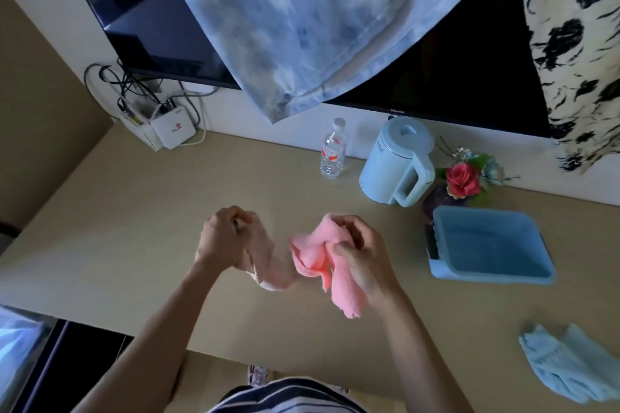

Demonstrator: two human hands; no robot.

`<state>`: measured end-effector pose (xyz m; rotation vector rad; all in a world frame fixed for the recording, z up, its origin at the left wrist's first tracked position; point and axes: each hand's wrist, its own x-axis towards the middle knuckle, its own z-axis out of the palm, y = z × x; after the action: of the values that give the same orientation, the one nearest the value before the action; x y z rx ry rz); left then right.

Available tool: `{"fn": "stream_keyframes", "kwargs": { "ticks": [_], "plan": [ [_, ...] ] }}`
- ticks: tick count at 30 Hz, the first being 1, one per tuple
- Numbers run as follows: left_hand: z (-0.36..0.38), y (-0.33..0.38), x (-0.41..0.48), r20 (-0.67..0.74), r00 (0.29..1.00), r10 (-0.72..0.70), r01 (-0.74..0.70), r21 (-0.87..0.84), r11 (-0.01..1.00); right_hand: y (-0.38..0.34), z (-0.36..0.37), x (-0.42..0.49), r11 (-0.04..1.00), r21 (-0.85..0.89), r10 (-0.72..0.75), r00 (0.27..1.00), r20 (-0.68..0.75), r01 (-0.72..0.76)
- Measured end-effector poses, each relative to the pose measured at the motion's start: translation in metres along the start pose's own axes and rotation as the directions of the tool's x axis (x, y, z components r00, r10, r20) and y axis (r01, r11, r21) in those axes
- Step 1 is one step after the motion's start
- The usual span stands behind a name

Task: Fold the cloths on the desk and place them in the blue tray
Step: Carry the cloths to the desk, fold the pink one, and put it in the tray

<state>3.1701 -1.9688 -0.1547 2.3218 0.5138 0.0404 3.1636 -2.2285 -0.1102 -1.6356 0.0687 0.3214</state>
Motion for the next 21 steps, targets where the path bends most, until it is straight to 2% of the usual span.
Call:
{"fn": "stream_keyframes", "kwargs": {
  "ticks": [4, 6, 7, 8, 10, 12, 14, 16, 18, 19, 21],
  "plan": [
    [0.01, -0.025, 0.019, 0.122, 0.992, -0.031, 0.012, 0.15, 0.989, -0.004, -0.003, 0.007, 0.999, -0.02, -0.028, 0.999, 0.022, 0.028],
    [0.011, -0.024, 0.022, 0.154, 0.988, -0.004, -0.042, 0.297, 0.954, -0.011, -0.005, 0.01, 0.999, -0.029, -0.043, 0.998, 0.054, 0.045],
    [0.012, -0.019, 0.023, 0.153, 0.987, 0.051, -0.095, 0.292, 0.952, -0.014, -0.006, 0.01, 0.998, -0.04, -0.052, 0.996, 0.072, 0.055],
    [0.013, -0.009, 0.023, 0.151, 0.979, 0.134, -0.165, 0.217, 0.962, -0.018, -0.008, 0.01, 0.996, -0.058, -0.063, 0.994, 0.089, 0.068],
    [0.01, 0.025, 0.018, 0.173, 0.951, 0.257, -0.25, -0.059, 0.966, -0.025, -0.011, 0.01, 0.991, -0.088, -0.086, 0.988, 0.129, 0.098],
    [0.005, 0.063, 0.009, 0.302, 0.901, 0.312, -0.205, -0.337, 0.919, -0.033, -0.014, 0.007, 0.987, -0.098, -0.106, 0.976, 0.189, 0.127],
    [0.001, 0.093, 0.001, 0.442, 0.808, 0.39, -0.147, -0.49, 0.859, -0.042, -0.016, 0.004, 0.981, -0.116, -0.126, 0.964, 0.234, 0.157],
    [0.0, 0.111, -0.004, 0.556, 0.687, 0.468, -0.137, -0.534, 0.835, -0.05, -0.02, 0.001, 0.976, -0.128, -0.144, 0.959, 0.244, 0.179],
    [0.003, 0.123, -0.007, 0.622, 0.596, 0.508, -0.199, -0.498, 0.844, -0.056, -0.024, -0.003, 0.966, -0.157, -0.168, 0.958, 0.232, 0.207],
    [0.005, 0.127, -0.008, 0.636, 0.587, 0.5, -0.263, -0.434, 0.862, -0.058, -0.027, -0.005, 0.958, -0.185, -0.177, 0.961, 0.214, 0.218],
    [0.009, 0.135, -0.012, 0.624, 0.632, 0.46, -0.373, -0.275, 0.886, -0.06, -0.034, -0.009, 0.926, -0.298, -0.196, 0.969, 0.15, 0.233]
  ]
}}
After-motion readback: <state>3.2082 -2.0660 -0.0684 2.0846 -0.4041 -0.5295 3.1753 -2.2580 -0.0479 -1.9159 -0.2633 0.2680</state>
